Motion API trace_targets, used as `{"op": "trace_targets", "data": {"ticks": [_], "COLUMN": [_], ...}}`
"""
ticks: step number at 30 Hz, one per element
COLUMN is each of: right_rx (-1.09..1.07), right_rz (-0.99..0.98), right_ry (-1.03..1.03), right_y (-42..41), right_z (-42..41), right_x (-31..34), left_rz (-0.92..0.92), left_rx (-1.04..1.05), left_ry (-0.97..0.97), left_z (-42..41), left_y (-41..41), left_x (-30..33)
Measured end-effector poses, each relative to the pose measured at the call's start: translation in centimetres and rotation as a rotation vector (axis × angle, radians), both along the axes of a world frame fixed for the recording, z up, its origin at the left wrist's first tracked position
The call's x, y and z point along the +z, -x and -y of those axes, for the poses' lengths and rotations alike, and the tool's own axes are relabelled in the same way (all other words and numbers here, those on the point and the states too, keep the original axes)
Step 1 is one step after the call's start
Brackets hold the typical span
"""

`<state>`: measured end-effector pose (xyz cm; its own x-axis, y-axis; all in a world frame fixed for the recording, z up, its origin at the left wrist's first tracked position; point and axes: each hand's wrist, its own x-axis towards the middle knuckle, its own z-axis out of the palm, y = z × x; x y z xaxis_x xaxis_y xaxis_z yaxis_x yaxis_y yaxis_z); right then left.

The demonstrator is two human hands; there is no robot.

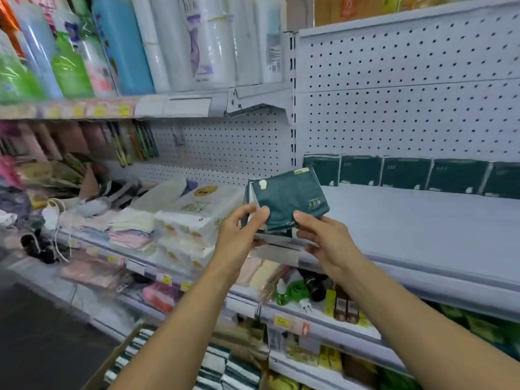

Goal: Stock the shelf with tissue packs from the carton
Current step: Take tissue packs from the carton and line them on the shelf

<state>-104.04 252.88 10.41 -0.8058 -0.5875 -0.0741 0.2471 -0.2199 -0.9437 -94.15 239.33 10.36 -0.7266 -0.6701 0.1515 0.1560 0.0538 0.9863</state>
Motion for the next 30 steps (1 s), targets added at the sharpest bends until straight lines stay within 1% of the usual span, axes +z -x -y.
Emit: {"op": "trace_targets", "data": {"ticks": [2,3,5,7,9,10,11,12,13,15,17,18,21,23,27,30], "right_rx": [-0.097,-0.174,-0.361,-0.485,-0.522,-0.517,-0.496,-0.458,-0.413,-0.341,-0.324,-0.309,-0.231,-0.217,-0.211,-0.217], "right_rz": [0.010,-0.015,-0.171,-0.445,-0.761,-0.886,-0.972,-1.026,-1.058,-1.088,-1.113,-1.147,-1.332,-1.409,-1.471,-1.521], "right_ry": [0.104,0.129,0.059,-0.140,-0.457,-0.638,-0.799,-0.918,-0.988,-1.008,-0.991,-1.018,-1.179,-1.222,-1.214,-1.192], "right_y": [1.3,2.2,4.3,6.7,9.2,10.6,11.8,12.9,14.0,15.4,16.2,16.5,17.5,18.9,23.0,26.2], "right_z": [-0.2,-0.5,-1.5,-2.7,-3.9,-4.4,-4.9,-5.3,-5.6,-6.0,-6.4,-6.6,-7.1,-7.2,-6.3,-5.1], "right_x": [1.3,2.0,3.2,4.0,4.1,3.9,3.7,3.3,2.9,2.1,1.6,1.5,1.3,1.2,1.0,0.6], "left_rz": [-0.026,-0.035,-0.035,-0.051,-0.058,-0.054,-0.049,-0.042,-0.032,-0.017,-0.023,-0.027,-0.016,0.001,0.040,0.051], "left_rx": [-0.004,-0.002,0.005,-0.010,-0.037,-0.055,-0.067,-0.075,-0.078,-0.080,-0.080,-0.084,-0.117,-0.146,-0.171,-0.159], "left_ry": [-0.020,-0.019,0.023,0.046,0.046,0.046,0.047,0.052,0.050,0.030,-0.003,-0.016,-0.022,-0.020,0.019,-0.045], "left_z": [0.6,1.0,1.9,2.6,3.0,3.2,3.4,3.6,3.8,4.2,4.5,4.5,4.7,4.8,5.4,6.1], "left_y": [1.1,1.7,2.8,4.0,5.3,6.0,6.8,7.5,8.3,9.7,11.0,11.6,13.6,14.8,17.5,19.3], "left_x": [0.3,0.2,0.0,-0.3,-0.2,-0.1,-0.1,0.0,0.0,0.0,0.0,0.0,-0.2,-0.4,-0.8,-1.1]}}
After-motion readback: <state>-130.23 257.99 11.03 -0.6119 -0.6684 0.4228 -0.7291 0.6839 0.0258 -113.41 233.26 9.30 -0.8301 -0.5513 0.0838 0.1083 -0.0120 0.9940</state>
